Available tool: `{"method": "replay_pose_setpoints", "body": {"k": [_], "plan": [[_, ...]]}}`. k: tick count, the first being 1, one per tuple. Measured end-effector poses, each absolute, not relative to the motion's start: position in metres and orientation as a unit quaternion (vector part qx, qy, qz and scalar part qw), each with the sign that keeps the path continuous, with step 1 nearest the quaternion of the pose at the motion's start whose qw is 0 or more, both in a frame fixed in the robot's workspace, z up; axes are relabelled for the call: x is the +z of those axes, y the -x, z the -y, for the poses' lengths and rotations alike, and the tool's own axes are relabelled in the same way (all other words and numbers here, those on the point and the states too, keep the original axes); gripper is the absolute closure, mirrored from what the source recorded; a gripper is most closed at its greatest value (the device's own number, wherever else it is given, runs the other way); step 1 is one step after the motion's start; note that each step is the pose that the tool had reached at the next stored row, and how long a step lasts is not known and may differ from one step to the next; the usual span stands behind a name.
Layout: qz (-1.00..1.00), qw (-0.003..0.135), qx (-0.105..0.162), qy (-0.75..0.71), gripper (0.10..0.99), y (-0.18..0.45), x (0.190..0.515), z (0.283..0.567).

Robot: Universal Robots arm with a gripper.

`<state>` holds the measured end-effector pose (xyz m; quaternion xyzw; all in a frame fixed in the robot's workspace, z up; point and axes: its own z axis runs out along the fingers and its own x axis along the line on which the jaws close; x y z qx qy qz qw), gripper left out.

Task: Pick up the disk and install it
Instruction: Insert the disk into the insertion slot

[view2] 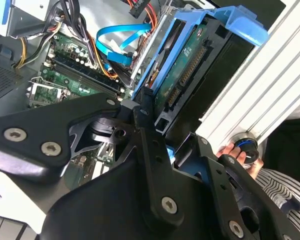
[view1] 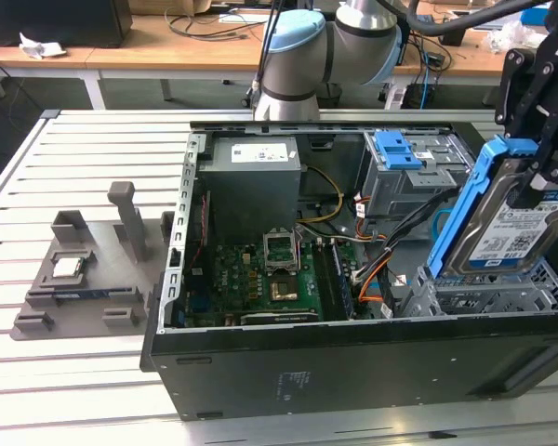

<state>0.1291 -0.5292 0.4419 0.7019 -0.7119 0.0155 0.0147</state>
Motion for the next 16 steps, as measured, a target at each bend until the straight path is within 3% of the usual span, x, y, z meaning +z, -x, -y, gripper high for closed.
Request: {"method": "replay_pose_setpoints", "body": {"k": [16], "plan": [[0.712, 0.015, 0.016, -0.702, 0.722, -0.129, 0.412, 0.529]]}}
